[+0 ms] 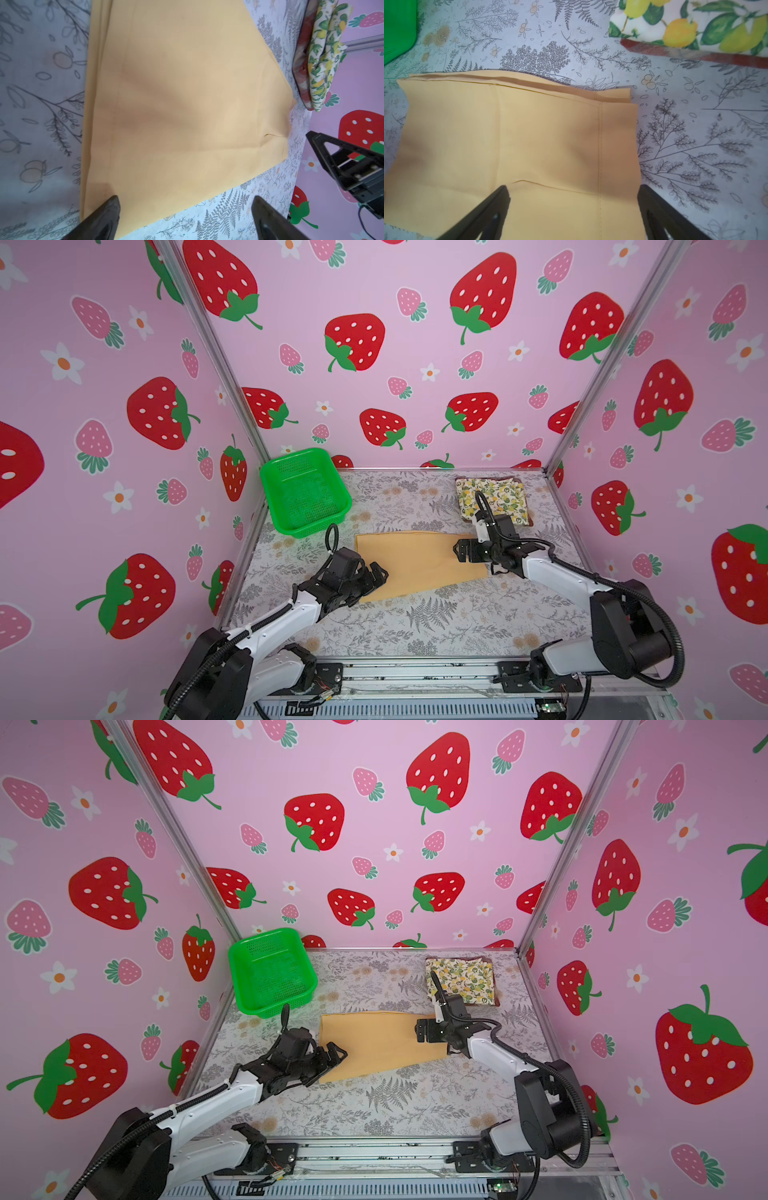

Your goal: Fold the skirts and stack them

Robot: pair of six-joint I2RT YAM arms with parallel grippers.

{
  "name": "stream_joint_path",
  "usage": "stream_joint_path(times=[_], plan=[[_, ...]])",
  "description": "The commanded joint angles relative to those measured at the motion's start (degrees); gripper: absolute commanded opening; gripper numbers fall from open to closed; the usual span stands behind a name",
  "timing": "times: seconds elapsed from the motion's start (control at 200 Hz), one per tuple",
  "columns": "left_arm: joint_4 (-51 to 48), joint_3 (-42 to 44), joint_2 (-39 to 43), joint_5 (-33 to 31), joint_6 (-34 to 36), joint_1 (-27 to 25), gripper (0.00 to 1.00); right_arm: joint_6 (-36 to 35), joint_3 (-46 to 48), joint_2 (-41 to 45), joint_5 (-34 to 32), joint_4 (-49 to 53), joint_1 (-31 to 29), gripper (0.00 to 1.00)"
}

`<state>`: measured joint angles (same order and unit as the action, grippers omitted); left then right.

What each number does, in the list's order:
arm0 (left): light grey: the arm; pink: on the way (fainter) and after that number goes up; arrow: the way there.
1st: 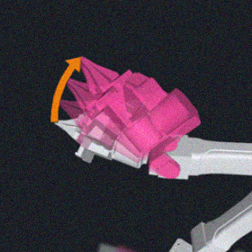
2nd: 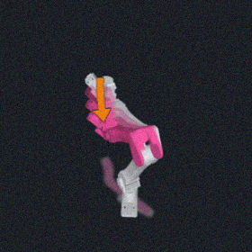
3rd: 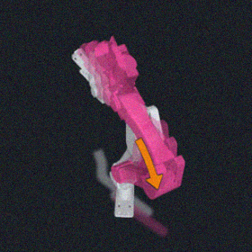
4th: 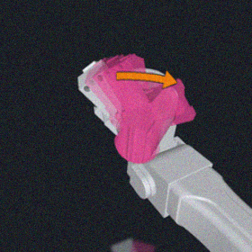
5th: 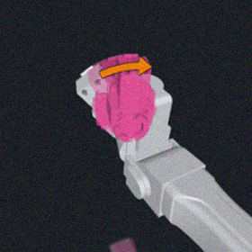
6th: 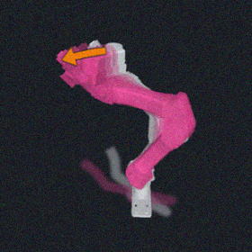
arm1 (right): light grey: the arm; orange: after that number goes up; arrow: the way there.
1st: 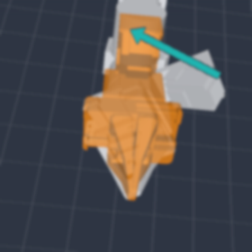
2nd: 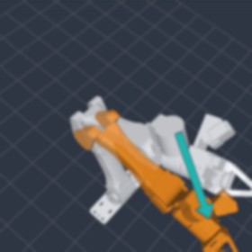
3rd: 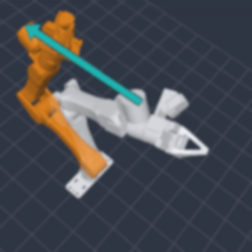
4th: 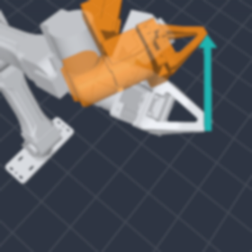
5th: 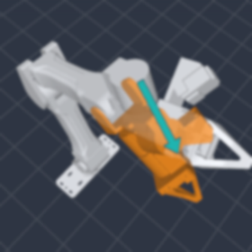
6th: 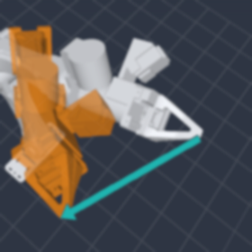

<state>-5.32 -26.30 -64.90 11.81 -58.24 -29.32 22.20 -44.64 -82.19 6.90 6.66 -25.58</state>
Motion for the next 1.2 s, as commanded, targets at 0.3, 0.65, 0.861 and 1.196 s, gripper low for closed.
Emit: stream_joint_path(times=[0.3, 0.65, 0.861, 1.196], plan=[[-2.28, 5.67, 5.70, -1.78, -1.62, -0.06, 0.99, -3.24, -2.02, -5.66, 1.79, 0.72, 5.58, 1.00], [-1.32, 4.55, 0.52, -1.62, -0.95, 0.14, 1.00, -3.48, -1.37, -9.43, 3.30, -0.98, 6.40, 1.00], [-13.30, -1.54, 8.14, -6.69, 2.50, 0.12, 1.00, -3.21, -0.18, -8.23, 5.44, -2.52, 7.61, 0.99], [-8.39, -10.61, 0.52, -0.99, 5.75, -0.66, 1.00, -3.30, -0.12, -6.43, 9.13, -2.52, 10.73, 1.00]])
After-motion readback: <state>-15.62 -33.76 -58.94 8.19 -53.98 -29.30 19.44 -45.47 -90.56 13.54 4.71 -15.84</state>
